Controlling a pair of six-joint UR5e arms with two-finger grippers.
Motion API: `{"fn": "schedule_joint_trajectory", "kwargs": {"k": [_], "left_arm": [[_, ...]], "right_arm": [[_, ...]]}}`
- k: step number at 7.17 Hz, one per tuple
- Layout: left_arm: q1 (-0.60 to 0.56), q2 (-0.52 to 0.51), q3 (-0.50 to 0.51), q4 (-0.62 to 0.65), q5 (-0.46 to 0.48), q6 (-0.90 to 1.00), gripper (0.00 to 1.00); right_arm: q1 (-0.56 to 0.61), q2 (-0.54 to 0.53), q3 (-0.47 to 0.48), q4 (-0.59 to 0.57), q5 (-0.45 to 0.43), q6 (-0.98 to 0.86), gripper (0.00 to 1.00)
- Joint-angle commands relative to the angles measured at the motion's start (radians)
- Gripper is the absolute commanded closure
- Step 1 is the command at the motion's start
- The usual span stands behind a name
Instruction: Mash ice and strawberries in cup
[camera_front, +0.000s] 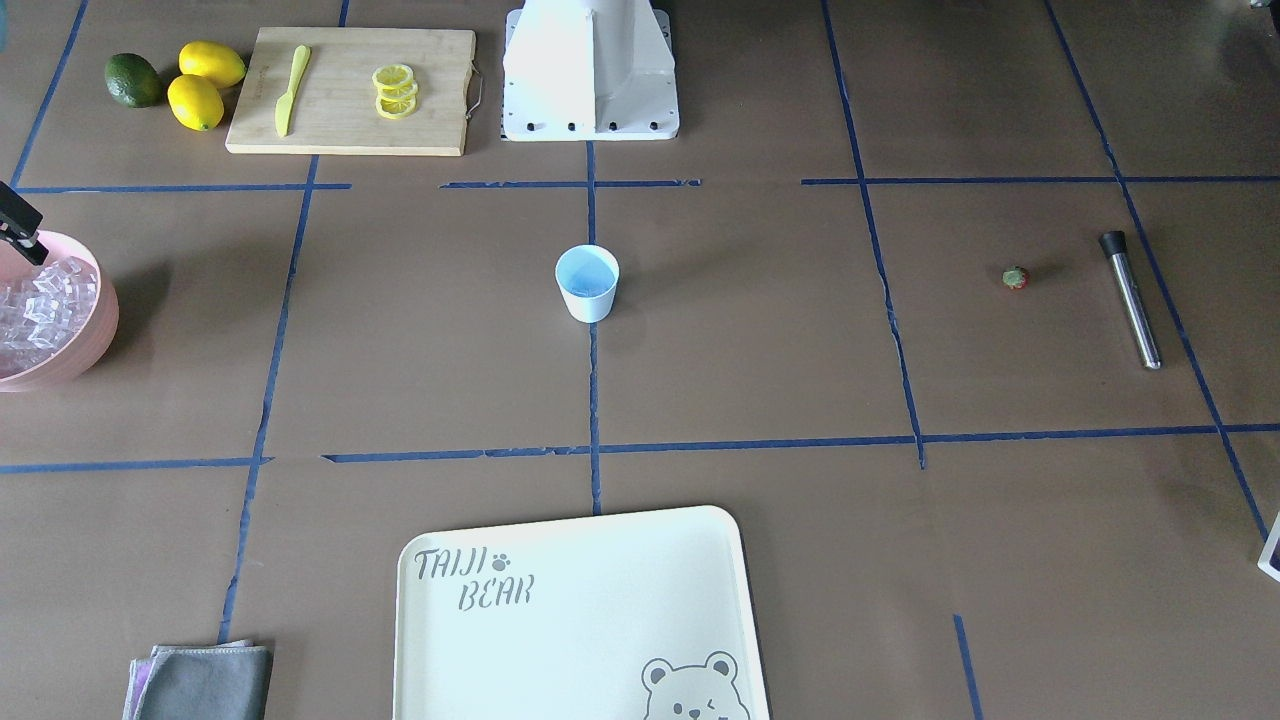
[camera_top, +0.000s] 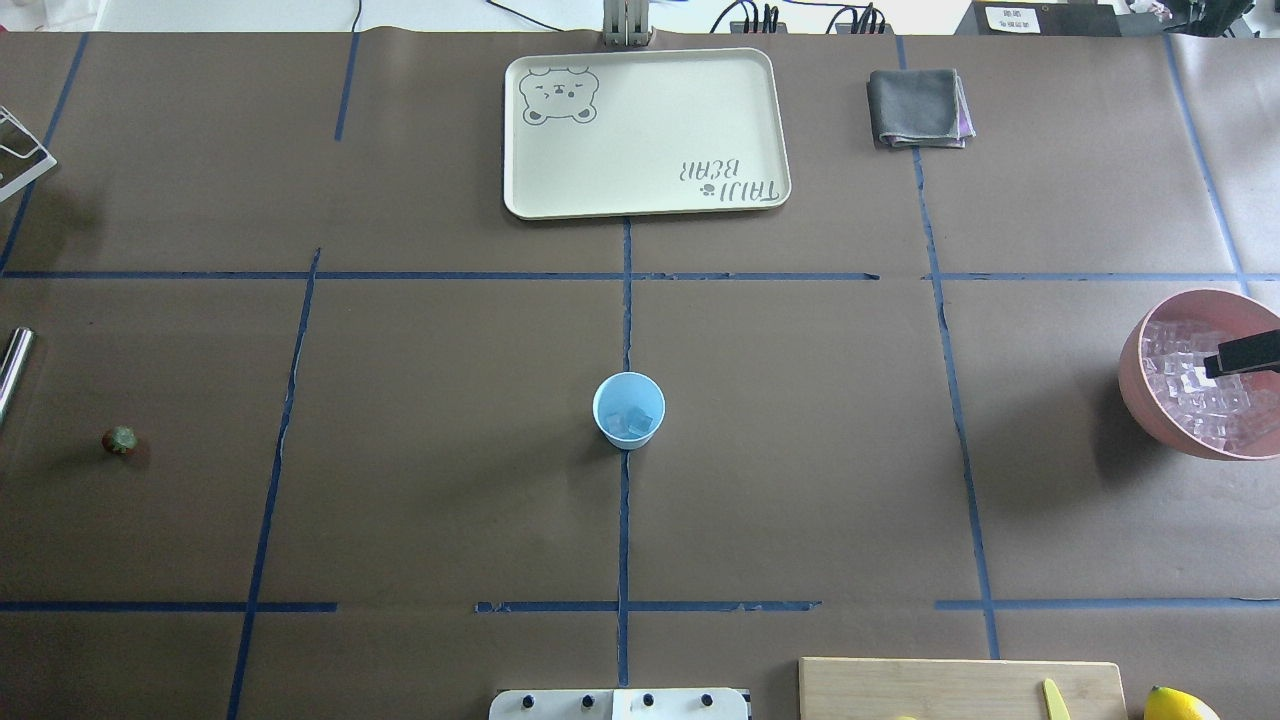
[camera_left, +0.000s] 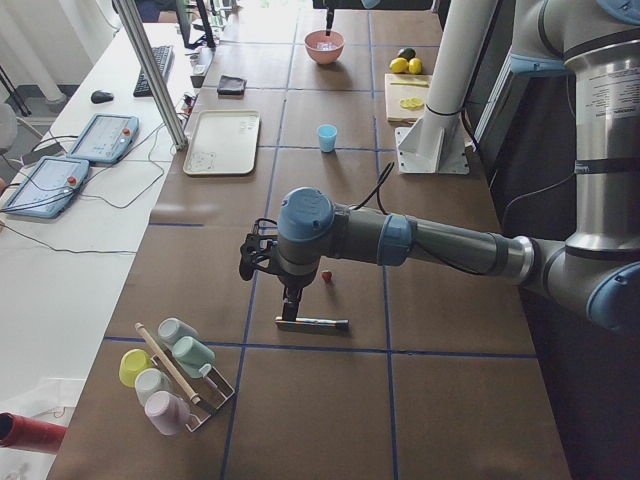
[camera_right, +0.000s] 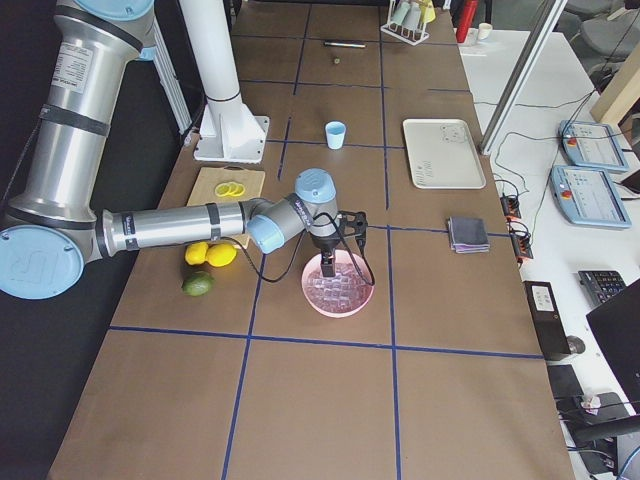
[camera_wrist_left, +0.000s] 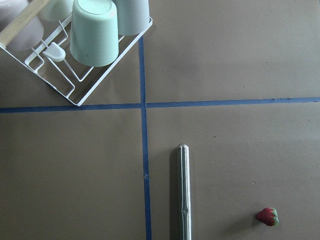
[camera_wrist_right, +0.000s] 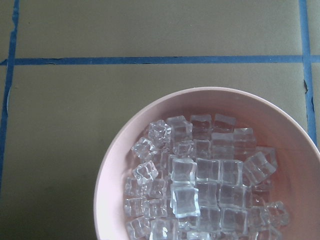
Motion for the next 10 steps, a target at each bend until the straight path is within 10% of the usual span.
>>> {"fn": "schedule_joint_trajectory", "kwargs": {"k": [1,10], "left_arm": [[0.000,0.000,-0.002,0.000,0.000,0.000,0.00],[-0.001,0.012,-0.014,0.000,-0.002,0.000,0.00]], "right_arm": [[-0.031,-0.008,-0.073,0.125,-0.007,0.074,0.02],[-0.081,0.011,-0.135,0.210,-0.028,0.072,0.19]]}}
